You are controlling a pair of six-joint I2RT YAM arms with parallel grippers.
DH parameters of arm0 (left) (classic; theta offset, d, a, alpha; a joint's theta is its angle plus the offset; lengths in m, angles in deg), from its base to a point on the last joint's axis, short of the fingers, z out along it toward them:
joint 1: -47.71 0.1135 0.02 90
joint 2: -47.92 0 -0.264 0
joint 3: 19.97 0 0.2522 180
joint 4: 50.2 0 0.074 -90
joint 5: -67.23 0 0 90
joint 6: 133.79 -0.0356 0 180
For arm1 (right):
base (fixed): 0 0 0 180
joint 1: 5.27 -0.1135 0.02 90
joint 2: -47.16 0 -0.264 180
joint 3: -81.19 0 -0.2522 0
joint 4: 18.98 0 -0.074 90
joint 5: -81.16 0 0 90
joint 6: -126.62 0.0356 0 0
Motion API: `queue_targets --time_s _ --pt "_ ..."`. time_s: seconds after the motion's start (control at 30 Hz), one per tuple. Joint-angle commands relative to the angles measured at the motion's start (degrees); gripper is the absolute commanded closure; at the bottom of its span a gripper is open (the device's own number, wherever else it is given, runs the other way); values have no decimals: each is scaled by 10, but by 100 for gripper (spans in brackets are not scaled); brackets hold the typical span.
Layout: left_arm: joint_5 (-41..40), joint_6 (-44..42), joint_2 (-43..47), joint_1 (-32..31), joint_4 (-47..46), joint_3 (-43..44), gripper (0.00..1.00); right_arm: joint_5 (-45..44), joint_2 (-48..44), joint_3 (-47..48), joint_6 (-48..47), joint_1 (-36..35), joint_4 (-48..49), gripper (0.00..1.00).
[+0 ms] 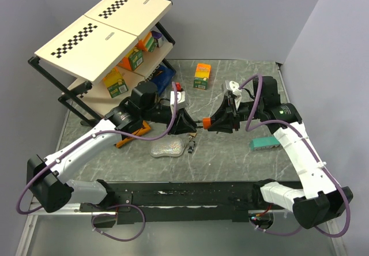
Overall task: Lock with the key
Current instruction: Lock the lock.
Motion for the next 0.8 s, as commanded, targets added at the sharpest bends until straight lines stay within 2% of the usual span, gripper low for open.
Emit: queue_targets --time_s 0.0,0.03,0.1,0.2,0.37,0.77 --pt "3 12 7 -3 -30 11 73 23 -5 10 -12 -7 12 100" --pt "5 14 6 -4 -30 12 81 22 -5 9 -11 -9 13 100" --pt "10 23 5 -4 -34 9 92 19 -6 7 -10 -9 20 100" --pt "9 37 5 -7 -46 5 99 9 -8 -1 -1 -12 42 100" --pt "27 66 -2 -13 -65 5 99 -5 -20 -40 29 -28 114 100" --pt "40 119 -22 -28 -114 14 99 1 -14 -52 38 -64 137 100"
